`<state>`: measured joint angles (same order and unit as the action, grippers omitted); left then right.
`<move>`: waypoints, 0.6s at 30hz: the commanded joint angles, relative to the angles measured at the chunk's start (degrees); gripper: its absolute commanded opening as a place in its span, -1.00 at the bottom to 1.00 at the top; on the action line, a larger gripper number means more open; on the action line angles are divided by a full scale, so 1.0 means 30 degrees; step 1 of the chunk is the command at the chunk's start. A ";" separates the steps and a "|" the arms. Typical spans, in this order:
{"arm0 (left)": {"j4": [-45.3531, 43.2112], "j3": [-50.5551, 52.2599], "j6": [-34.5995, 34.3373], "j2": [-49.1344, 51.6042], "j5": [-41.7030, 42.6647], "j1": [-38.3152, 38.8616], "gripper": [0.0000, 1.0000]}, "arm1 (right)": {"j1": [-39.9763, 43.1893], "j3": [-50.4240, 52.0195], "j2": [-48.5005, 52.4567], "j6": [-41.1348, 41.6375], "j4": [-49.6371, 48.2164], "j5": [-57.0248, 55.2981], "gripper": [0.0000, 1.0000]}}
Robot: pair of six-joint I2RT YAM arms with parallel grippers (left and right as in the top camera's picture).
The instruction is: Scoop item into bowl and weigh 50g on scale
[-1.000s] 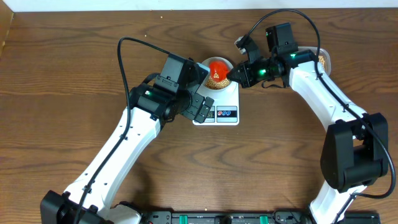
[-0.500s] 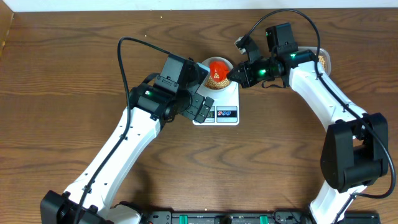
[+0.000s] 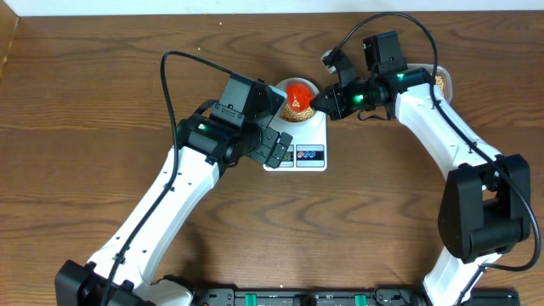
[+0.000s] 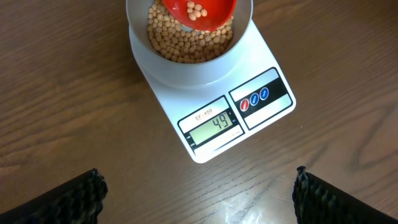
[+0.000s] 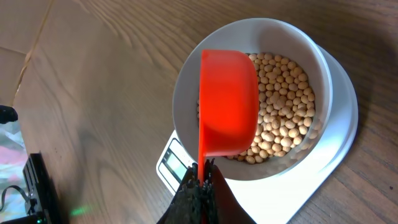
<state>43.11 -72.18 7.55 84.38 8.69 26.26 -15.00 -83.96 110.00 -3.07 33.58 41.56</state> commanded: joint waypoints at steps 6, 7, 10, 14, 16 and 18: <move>0.0058 -0.0015 0.0117 0.0117 0.0029 -0.0073 0.96 | -0.0036 -0.0124 -0.0474 0.0000 0.0240 -0.0248 -0.97; 0.0058 -0.0015 0.0117 0.0117 0.0029 -0.0073 0.96 | -0.0029 -0.0117 -0.0576 -0.0007 0.0313 -0.0532 -0.97; 0.0058 -0.0015 0.0117 0.0117 0.0029 -0.0073 0.96 | -0.0036 -0.0117 -0.1042 -0.0146 0.0612 -0.1661 -0.97; 0.0058 -0.0015 0.0117 0.0117 0.0029 -0.0066 0.96 | -0.0321 -0.0117 -0.1734 -0.0437 0.1013 -0.3570 -0.97; 0.0058 -0.0015 0.0117 0.0117 0.0029 -0.0073 0.96 | -0.0554 -0.0117 -0.2011 -0.0627 0.1151 -0.4408 -0.97; 0.0058 -0.0015 0.0117 0.0117 0.0029 -0.0073 0.96 | -0.0823 -0.0124 -0.2244 -0.0750 0.1239 -0.5260 -0.97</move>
<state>43.13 -72.18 7.55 84.38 8.69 26.26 -15.84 -83.94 106.26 -3.60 36.88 31.73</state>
